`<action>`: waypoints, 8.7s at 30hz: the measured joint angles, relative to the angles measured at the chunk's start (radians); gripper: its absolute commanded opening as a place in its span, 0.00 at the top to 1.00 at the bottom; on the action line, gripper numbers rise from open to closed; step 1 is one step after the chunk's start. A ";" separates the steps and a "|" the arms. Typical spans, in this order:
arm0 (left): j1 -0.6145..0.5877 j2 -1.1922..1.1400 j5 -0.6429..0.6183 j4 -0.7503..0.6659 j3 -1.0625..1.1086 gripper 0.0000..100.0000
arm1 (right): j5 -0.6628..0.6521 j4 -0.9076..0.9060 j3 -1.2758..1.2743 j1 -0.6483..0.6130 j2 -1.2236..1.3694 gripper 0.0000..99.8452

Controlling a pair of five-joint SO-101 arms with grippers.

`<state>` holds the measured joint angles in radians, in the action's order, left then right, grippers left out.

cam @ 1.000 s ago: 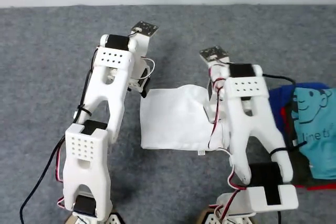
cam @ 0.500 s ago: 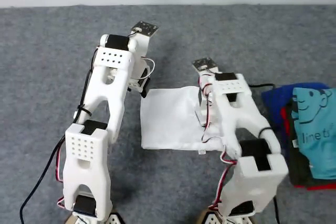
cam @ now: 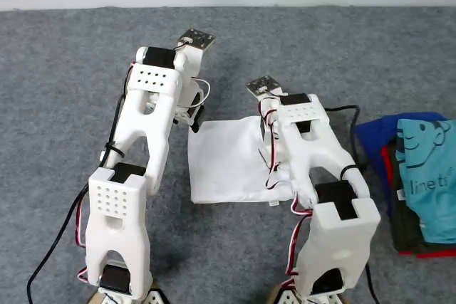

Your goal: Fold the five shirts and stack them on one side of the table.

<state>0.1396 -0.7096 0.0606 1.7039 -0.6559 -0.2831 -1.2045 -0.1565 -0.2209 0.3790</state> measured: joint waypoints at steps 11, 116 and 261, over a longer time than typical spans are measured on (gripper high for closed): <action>0.000 0.000 0.000 0.000 0.000 0.83 | 0.029 -0.130 0.198 0.189 -0.218 0.99; -0.124 -0.193 0.044 0.000 0.055 0.83 | 0.483 0.634 -0.566 0.882 -0.720 0.79; -0.091 -0.199 0.043 0.015 0.078 0.83 | 0.094 0.404 -1.266 0.083 -1.208 0.87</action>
